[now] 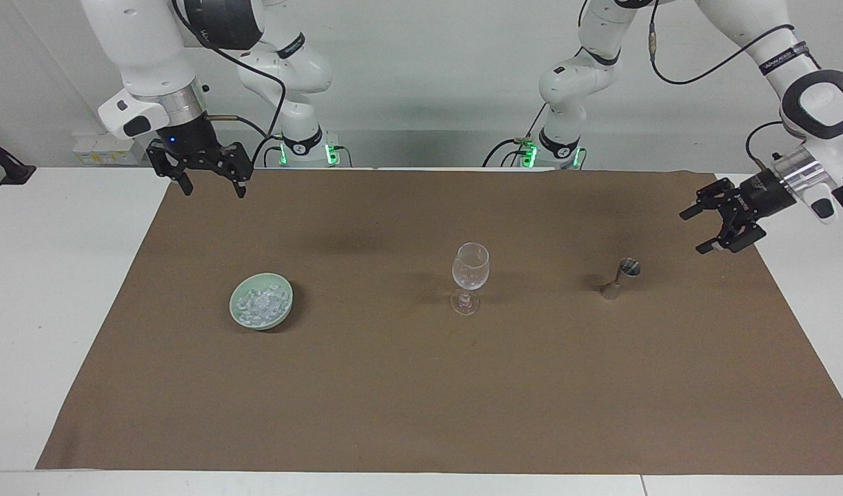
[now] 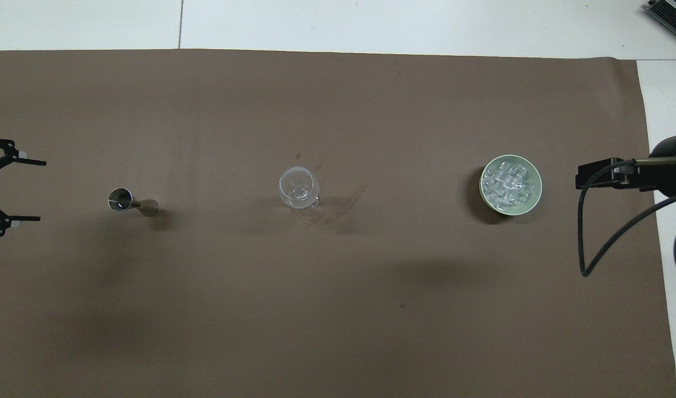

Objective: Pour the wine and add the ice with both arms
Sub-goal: 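Open the left gripper and move it toward the small dark bottle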

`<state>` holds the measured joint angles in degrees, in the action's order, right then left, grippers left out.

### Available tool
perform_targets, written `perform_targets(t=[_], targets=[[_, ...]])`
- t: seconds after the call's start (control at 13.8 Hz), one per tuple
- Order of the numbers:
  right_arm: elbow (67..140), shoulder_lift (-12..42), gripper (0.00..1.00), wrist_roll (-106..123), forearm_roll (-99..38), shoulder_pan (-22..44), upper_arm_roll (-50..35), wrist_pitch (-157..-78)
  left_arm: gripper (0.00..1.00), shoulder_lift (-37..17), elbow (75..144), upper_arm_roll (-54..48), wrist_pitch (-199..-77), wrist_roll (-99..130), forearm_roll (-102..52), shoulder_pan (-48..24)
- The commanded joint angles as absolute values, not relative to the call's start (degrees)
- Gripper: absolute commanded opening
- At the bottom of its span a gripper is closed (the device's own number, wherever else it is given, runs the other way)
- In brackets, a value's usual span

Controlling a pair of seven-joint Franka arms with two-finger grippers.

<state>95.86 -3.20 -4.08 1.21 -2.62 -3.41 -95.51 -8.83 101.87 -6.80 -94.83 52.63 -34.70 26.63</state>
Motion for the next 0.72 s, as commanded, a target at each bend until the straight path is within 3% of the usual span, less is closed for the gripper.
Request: perform_targets(t=[0.0,0.29,0.65], targets=[[95.01,-2.64,1.00,-2.81,0.88,-3.34,-3.78,-95.36,1.00,-13.08,101.86,-7.47,-96.23,52.91,-37.52,27.60],[95.01,-2.64,1.00,-2.81,0.88,-3.34,-3.78,-95.36,1.00,-13.80,108.44,-7.47,-99.84,49.32,-42.97,27.68],[95.01,-2.64,1.00,-2.81,0.88,-3.34,-3.78,-95.36,1.00,-19.33,109.25,-7.47,-100.02,43.78,-49.91,30.32]])
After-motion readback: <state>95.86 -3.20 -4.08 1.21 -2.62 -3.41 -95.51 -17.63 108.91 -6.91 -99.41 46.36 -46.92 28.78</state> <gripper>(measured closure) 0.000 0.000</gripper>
